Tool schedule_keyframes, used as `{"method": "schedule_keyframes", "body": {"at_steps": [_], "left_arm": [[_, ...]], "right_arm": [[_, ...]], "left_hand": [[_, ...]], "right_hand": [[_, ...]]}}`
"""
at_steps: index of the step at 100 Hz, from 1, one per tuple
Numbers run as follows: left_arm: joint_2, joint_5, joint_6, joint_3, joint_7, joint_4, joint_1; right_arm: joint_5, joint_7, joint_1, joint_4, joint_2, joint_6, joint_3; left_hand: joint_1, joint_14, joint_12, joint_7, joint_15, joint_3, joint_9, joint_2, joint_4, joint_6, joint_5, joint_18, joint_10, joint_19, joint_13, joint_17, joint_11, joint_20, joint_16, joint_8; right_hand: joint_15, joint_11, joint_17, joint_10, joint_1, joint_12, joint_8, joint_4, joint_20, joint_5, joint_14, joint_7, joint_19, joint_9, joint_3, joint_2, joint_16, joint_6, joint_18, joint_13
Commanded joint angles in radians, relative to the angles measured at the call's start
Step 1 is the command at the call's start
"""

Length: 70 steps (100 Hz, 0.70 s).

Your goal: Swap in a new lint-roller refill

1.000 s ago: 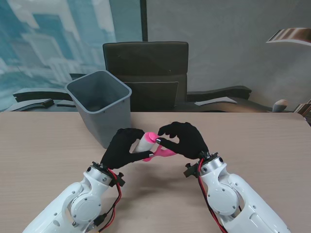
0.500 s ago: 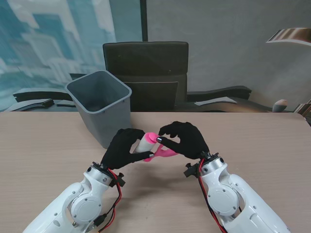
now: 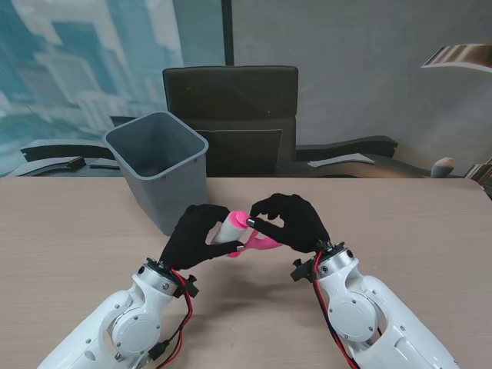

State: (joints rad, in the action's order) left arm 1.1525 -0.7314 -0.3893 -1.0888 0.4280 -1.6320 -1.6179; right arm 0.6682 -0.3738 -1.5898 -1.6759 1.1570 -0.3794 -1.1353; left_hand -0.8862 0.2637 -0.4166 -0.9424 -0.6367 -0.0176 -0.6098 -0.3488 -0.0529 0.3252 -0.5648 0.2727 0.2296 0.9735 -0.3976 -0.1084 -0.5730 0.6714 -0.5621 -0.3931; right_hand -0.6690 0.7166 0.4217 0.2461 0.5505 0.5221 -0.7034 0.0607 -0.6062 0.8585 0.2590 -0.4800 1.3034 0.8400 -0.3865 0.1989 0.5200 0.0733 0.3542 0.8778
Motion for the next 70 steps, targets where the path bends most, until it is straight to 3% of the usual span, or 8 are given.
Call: {"method": "schedule_keyframes", "body": {"at_steps": [1,34,54,64,70], "left_arm": [[0.004,-0.002,-0.004,0.002,-0.012,-0.009,-0.004],[0.004,0.0,-0.001,0.003,-0.017,-0.007,-0.002],[-0.004,-0.054,-0.006,0.008,0.0,0.022,0.023],[-0.005,-0.064,-0.007,0.007,0.006,0.025,0.027],[-0.004,-0.059,-0.003,0.005,0.005,0.02,0.024]], "right_arm": [[-0.002,0.012,-0.002,-0.001,0.004,-0.003,0.009],[-0.024,0.016,0.011,0.011,0.008,-0.012,0.037],[0.026,-0.008,-0.011,-0.001,0.002,-0.023,-0.009],[0.045,0.011,-0.034,-0.01,-0.007,-0.048,-0.053],[0.062,0.023,-0.048,-0.015,-0.013,-0.057,-0.074]], "left_hand": [[-0.171,-0.025,-0.034,-0.213,-0.017,-0.142,-0.028,0.099,0.052,-0.216,-0.091,-0.025,-0.044,0.026,-0.026,0.0,-0.019,-0.01,-0.007,-0.027],[-0.171,-0.025,-0.033,-0.216,-0.016,-0.143,-0.028,0.1,0.051,-0.216,-0.091,-0.024,-0.044,0.026,-0.025,0.0,-0.018,-0.011,-0.006,-0.029],[-0.172,-0.023,-0.033,-0.217,-0.017,-0.143,-0.028,0.101,0.051,-0.217,-0.09,-0.021,-0.042,0.026,-0.024,0.001,-0.018,-0.012,-0.007,-0.029],[-0.173,-0.021,-0.033,-0.217,-0.017,-0.144,-0.027,0.1,0.051,-0.216,-0.09,-0.02,-0.04,0.027,-0.025,0.001,-0.017,-0.012,-0.006,-0.028],[-0.173,-0.02,-0.033,-0.216,-0.017,-0.144,-0.028,0.101,0.052,-0.216,-0.091,-0.02,-0.04,0.027,-0.024,0.002,-0.017,-0.012,-0.006,-0.027]], "right_hand": [[-0.019,-0.002,0.001,-0.001,0.022,0.008,0.001,-0.048,-0.009,0.008,-0.092,-0.008,-0.007,0.005,0.022,-0.027,0.011,-0.005,-0.004,0.018],[-0.019,-0.003,0.002,0.0,0.024,0.007,0.001,-0.049,-0.009,0.009,-0.092,-0.009,-0.007,0.003,0.031,-0.033,0.011,-0.002,-0.004,0.018],[0.001,-0.019,0.0,-0.001,0.043,-0.005,0.008,-0.05,-0.005,0.02,-0.091,-0.007,-0.016,0.002,0.039,-0.042,0.001,0.008,-0.013,0.013],[0.029,-0.036,-0.017,-0.007,0.048,-0.015,0.014,-0.052,0.007,0.004,-0.1,0.002,-0.04,-0.02,0.044,-0.01,-0.011,0.007,-0.024,-0.007],[0.06,-0.05,-0.033,-0.014,0.039,-0.021,0.022,-0.054,0.014,-0.02,-0.11,0.02,-0.061,-0.045,0.006,0.053,-0.02,0.0,-0.033,-0.023]]}}
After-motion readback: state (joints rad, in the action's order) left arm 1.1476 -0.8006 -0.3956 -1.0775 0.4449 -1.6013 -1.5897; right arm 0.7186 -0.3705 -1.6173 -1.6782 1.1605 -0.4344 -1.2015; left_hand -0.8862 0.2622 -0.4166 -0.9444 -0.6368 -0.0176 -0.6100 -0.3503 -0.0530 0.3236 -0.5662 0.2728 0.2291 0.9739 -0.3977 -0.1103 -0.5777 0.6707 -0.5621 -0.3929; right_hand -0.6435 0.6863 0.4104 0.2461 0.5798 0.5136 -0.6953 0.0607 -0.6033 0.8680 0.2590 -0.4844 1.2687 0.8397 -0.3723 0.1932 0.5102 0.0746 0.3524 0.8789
